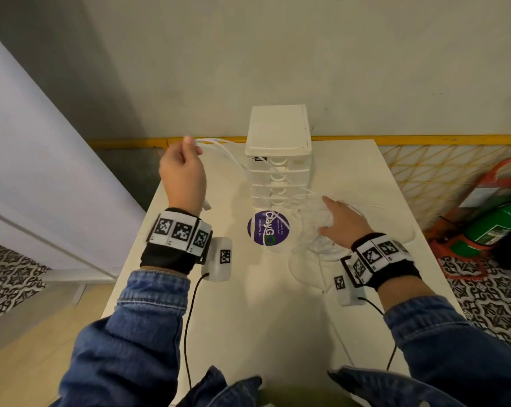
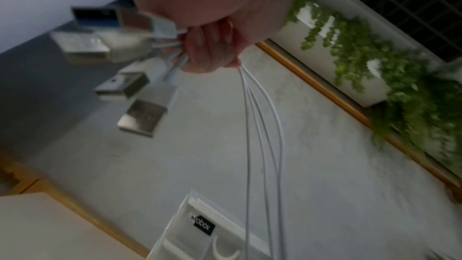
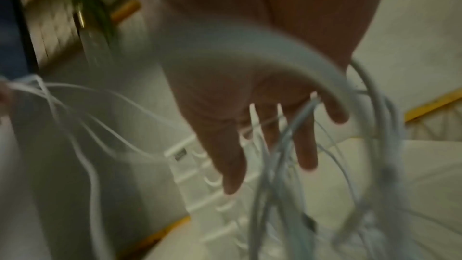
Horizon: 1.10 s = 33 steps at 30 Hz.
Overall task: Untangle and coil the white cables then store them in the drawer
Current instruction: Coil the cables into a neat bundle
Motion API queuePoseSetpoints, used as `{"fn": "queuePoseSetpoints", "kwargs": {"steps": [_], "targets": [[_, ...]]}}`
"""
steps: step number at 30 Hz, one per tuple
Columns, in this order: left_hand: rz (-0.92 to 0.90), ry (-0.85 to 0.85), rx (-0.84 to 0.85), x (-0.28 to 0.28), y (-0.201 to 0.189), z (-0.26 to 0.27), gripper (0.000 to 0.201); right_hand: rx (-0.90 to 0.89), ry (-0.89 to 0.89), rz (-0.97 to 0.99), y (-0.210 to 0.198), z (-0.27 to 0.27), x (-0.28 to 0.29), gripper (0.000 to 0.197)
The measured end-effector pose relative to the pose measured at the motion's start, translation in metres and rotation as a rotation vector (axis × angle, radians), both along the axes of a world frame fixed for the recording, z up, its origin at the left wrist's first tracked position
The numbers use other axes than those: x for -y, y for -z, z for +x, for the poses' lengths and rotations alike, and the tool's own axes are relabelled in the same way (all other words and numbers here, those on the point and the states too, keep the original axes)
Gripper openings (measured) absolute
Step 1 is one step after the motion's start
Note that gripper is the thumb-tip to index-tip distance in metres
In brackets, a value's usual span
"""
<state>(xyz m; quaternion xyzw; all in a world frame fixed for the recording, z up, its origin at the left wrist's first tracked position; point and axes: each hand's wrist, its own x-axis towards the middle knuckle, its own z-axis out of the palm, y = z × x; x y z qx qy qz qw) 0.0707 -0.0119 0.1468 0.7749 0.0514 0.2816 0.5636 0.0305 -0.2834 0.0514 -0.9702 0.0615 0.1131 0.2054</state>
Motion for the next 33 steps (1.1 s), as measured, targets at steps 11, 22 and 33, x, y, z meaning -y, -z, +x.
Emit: {"fn": "queuePoseSetpoints", "kwargs": {"steps": [11,22,33], "targets": [[0.225,0.439,-0.152,0.044,0.01,-0.016,0.034,0.281,-0.139,0.649,-0.061,-0.003,-0.059,0.103],[-0.254,1.052,-0.557,0.038,0.033,-0.034,0.039,0.517,-0.162,1.004,-0.09,0.012,-0.045,0.028],[-0.62,1.522,-0.609,0.055,0.001,-0.045,0.05,0.472,-0.288,1.091,-0.054,0.017,-0.068,0.022]]}}
